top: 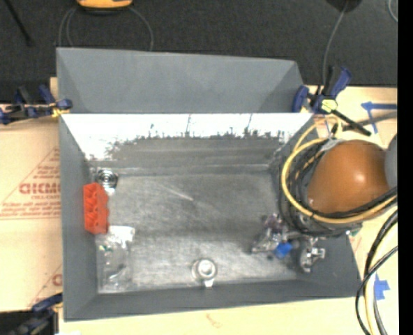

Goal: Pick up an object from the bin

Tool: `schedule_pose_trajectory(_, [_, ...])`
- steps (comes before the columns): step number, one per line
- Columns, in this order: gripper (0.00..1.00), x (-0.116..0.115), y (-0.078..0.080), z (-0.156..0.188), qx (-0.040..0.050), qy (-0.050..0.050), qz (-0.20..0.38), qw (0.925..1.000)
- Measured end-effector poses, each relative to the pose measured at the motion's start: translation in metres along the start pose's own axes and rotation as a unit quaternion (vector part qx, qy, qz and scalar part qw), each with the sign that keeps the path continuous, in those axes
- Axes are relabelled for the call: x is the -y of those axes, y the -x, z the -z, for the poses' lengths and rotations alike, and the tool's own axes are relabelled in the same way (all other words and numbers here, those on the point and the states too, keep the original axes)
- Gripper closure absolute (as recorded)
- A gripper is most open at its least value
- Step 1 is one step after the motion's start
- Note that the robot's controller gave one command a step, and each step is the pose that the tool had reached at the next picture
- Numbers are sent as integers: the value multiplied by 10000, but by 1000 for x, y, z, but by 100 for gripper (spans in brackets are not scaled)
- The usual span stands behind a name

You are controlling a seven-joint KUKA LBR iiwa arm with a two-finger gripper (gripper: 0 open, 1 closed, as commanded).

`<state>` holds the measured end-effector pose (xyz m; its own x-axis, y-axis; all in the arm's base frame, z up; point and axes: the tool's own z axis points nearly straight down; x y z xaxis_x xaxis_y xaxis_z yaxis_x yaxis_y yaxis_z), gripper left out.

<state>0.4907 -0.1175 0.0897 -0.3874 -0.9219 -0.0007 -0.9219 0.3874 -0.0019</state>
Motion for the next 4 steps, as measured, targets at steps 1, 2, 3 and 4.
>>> schedule_pose_trajectory(1, [0,20,14,-15,124,167,2304,9729])
schedule_pose_trajectory(2, [100,28,4,-14,51,54,2297,9732])
schedule_pose_trajectory(3, [100,35,-1,102,-2,-36,2299,9732])
schedule_pose_trajectory(4, [100,36,0,144,-1,-17,2254,9743])
